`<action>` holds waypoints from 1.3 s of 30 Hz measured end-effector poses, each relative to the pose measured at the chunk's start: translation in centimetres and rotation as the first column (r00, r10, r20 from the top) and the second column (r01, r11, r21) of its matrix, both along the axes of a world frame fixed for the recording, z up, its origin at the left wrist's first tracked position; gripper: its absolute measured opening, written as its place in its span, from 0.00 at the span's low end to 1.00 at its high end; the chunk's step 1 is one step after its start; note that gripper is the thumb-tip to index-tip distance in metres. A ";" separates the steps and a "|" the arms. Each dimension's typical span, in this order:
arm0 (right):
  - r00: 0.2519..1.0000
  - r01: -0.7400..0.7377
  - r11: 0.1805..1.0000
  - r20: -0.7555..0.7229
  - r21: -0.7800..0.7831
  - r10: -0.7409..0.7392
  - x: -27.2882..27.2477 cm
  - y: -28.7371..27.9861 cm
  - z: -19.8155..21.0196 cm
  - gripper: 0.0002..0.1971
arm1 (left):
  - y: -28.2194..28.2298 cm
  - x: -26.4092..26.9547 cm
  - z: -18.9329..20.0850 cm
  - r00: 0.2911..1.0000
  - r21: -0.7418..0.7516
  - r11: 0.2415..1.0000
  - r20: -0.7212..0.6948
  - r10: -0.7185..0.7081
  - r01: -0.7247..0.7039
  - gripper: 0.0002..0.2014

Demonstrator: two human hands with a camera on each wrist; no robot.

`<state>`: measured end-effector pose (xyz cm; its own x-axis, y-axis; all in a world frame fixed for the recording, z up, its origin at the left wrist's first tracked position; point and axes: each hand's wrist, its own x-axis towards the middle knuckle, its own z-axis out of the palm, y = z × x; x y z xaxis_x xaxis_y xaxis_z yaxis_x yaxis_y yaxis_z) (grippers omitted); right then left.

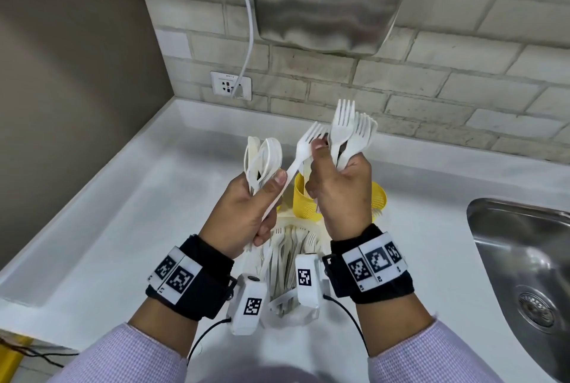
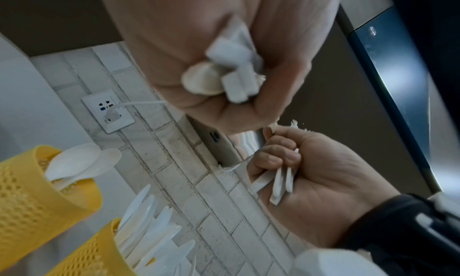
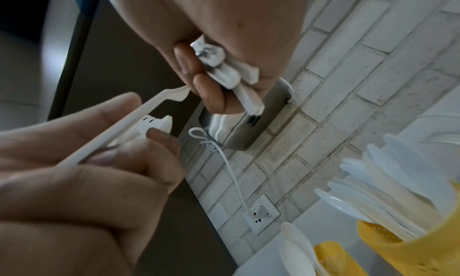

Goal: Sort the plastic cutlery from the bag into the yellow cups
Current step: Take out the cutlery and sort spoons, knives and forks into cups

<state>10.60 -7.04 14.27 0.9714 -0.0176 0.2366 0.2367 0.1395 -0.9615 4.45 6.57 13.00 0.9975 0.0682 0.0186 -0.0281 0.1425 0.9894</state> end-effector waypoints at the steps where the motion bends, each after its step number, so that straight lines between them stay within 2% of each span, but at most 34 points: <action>1: 1.000 -0.011 0.999 -0.026 0.034 0.012 0.1 -0.1 0.1 0.11 | 0.0 -0.1 0.1 1.000 -0.004 1.000 0.008 -0.001 0.001 0.20; 3: 0.990 -0.100 0.990 -0.093 0.098 0.109 -0.1 0.0 0.2 0.12 | -0.1 -0.1 0.2 0.999 0.004 1.000 0.036 -0.015 0.015 0.21; 5: 0.962 -0.218 0.961 -0.128 0.168 0.241 -0.7 0.3 0.2 0.09 | -0.3 0.1 0.3 0.996 0.022 0.999 0.074 -0.040 0.039 0.19; 7: 0.945 -0.250 0.944 -0.158 0.216 0.287 -1.0 0.9 0.0 0.13 | -0.4 0.1 0.4 0.994 0.026 0.998 0.094 -0.063 0.060 0.19; 11: 0.945 -0.154 0.930 -0.226 0.333 0.238 -0.7 1.2 0.1 0.13 | -0.4 -0.2 0.7 0.993 0.060 0.997 0.110 -0.048 0.041 0.12; 14: 0.948 -0.072 0.852 -0.231 0.519 0.221 -0.1 0.9 0.9 0.15 | -0.7 -0.4 0.8 0.992 0.070 0.997 0.119 -0.044 0.036 0.12; 17: 0.971 0.090 0.801 -0.232 0.592 0.063 0.3 0.1 2.2 0.15 | -0.6 -0.2 0.7 0.992 0.140 0.990 0.128 -0.022 0.004 0.10; 19: 0.979 0.178 0.826 -0.179 0.535 -0.095 0.4 -0.5 2.4 0.15 | -0.3 -0.2 0.7 0.990 0.186 0.982 0.142 -0.010 -0.017 0.10; 21: 0.985 0.170 0.908 -0.061 0.383 -0.159 0.2 -0.8 2.3 0.15 | -0.3 -0.1 0.7 0.990 0.184 0.983 0.138 0.001 -0.027 0.11; 24: 0.995 -0.036 0.989 0.097 0.143 0.022 -0.7 -0.8 1.7 0.07 | -0.3 0.1 0.5 0.993 0.176 0.983 0.110 0.033 -0.052 0.12; 25: 0.989 -0.101 0.991 0.113 0.086 0.091 -1.0 -0.7 1.6 0.04 | -0.3 0.2 0.6 0.993 0.174 0.983 0.110 0.036 -0.055 0.09; 27: 0.977 -0.179 0.984 0.115 -0.018 0.180 -1.5 -0.4 1.3 0.05 | -0.6 0.1 1.1 0.991 0.181 0.982 0.130 0.019 -0.042 0.07; 30: 0.965 -0.245 0.967 0.080 -0.068 0.251 -2.0 0.1 0.9 0.06 | -0.7 -0.3 1.6 0.992 0.215 0.976 0.127 0.000 -0.027 0.20; 35: 0.969 -0.228 0.964 0.065 -0.134 0.238 -2.4 0.9 1.1 0.08 | -0.6 -0.6 2.5 0.989 0.217 0.974 0.145 0.037 -0.068 0.19; 39: 0.977 -0.179 0.962 0.078 -0.208 0.198 -2.1 1.1 0.9 0.10 | -1.1 -0.9 3.0 0.989 0.204 0.979 0.149 -0.005 -0.026 0.20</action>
<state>8.52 -5.98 15.16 0.9247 0.2205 0.3102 0.3181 -0.0005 -0.9481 3.56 5.46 16.01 0.9818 0.0578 0.1808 -0.1771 -0.0634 0.9822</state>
